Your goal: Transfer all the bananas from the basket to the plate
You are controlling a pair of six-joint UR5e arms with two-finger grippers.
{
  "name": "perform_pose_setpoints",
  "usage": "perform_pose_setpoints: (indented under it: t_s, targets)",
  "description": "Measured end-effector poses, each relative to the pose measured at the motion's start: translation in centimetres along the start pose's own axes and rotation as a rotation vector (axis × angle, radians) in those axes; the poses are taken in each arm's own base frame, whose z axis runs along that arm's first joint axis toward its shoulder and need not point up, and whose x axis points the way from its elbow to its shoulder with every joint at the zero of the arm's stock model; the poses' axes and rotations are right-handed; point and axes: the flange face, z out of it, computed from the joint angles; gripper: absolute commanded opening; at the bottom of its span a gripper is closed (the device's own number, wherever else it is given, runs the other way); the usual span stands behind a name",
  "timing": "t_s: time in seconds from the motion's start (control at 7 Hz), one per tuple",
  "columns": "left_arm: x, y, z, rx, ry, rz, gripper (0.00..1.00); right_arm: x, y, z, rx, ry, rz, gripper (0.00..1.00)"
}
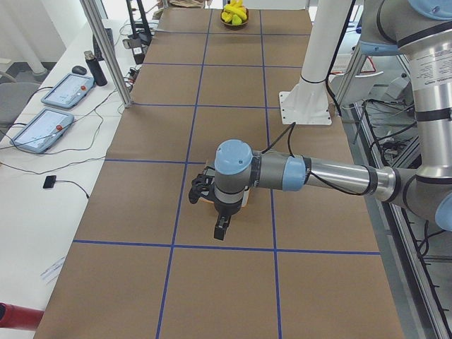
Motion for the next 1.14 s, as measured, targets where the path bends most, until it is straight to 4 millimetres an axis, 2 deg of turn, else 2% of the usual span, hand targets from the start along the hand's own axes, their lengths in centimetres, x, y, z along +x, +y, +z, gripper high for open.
perform_pose_setpoints:
  t_s: [0.43,0.86,1.14]
  targets:
    - [-0.1,-0.1,0.0,0.002,0.000,-0.001,1.00,1.2,2.0,0.9,0.022,0.050,0.029,0.99]
    - [-0.2,0.0,0.1,-0.001,0.001,-0.004,1.00,4.5,3.7,4.9,0.064,0.105,0.217,0.94]
    - [-0.4,0.2,0.4,-0.008,0.002,-0.010,1.00,5.2,4.5,6.3,0.093,0.114,0.330,0.93]
